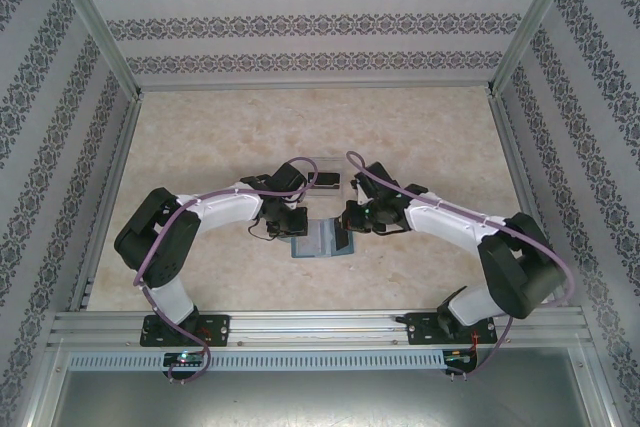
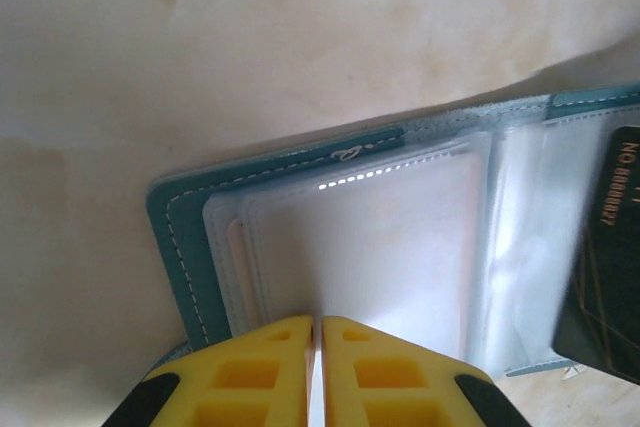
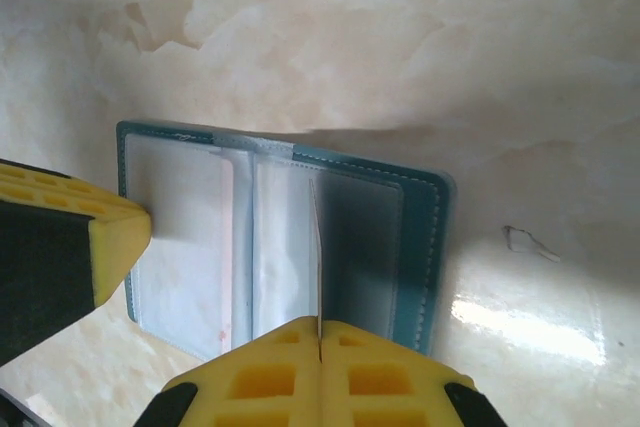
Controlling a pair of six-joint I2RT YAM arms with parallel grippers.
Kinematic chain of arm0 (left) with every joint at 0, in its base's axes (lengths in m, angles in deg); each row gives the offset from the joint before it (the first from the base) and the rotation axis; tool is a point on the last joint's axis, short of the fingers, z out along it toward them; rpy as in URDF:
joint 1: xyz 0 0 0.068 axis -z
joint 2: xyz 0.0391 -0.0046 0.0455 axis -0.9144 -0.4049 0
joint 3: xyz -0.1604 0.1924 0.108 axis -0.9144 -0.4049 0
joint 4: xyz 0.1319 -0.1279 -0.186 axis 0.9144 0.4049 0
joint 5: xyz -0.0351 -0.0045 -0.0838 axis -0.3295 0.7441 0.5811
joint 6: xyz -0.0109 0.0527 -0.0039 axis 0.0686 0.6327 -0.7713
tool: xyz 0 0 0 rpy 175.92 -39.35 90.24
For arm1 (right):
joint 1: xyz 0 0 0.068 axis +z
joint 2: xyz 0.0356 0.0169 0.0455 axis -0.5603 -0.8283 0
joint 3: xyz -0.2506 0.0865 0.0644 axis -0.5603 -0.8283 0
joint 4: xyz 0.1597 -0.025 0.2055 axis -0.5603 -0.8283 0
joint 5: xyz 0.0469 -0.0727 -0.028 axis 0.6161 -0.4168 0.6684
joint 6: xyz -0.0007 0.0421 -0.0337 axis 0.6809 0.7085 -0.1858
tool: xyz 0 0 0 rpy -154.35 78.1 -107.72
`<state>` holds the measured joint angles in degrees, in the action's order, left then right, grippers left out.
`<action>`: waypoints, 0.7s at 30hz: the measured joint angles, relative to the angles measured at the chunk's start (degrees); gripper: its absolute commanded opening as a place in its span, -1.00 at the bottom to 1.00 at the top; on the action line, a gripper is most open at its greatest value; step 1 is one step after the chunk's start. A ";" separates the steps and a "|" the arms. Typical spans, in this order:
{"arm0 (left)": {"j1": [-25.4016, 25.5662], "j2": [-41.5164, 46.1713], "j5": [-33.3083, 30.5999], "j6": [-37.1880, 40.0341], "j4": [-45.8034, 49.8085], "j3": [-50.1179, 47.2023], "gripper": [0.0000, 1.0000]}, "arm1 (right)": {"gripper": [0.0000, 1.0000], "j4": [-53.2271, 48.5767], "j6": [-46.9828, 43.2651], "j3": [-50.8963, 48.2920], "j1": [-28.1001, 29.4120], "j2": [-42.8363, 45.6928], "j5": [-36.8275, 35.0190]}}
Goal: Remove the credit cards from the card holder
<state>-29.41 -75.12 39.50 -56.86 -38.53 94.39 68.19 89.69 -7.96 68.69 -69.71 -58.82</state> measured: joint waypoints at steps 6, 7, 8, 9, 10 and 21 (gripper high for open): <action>0.00 0.44 0.28 0.00 0.02 0.39 -0.60 | -0.95 -5.38 -4.39 4.00 0.00 1.81 -0.70; 0.00 0.55 0.31 0.00 0.02 0.44 -0.59 | -0.93 -5.73 -4.98 4.66 0.00 1.99 -0.72; 0.00 0.68 0.33 0.00 0.02 0.44 -0.58 | -0.91 -6.40 -6.78 5.33 0.00 2.21 -0.68; 0.00 0.83 0.44 -0.04 0.04 0.44 -0.58 | -0.91 -7.72 -8.50 6.19 0.00 2.23 -0.63; 0.00 1.05 0.44 -0.07 0.04 0.44 -0.58 | -0.91 -8.81 -10.84 7.23 -0.02 2.27 -0.59; -0.02 4.09 -0.57 -0.02 0.26 0.46 -0.58 | -0.98 -18.23 -45.22 19.54 -0.22 -1.70 0.22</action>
<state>-29.43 -71.03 38.93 -56.88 -38.27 94.85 49.96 44.47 11.58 68.47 -71.41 -58.60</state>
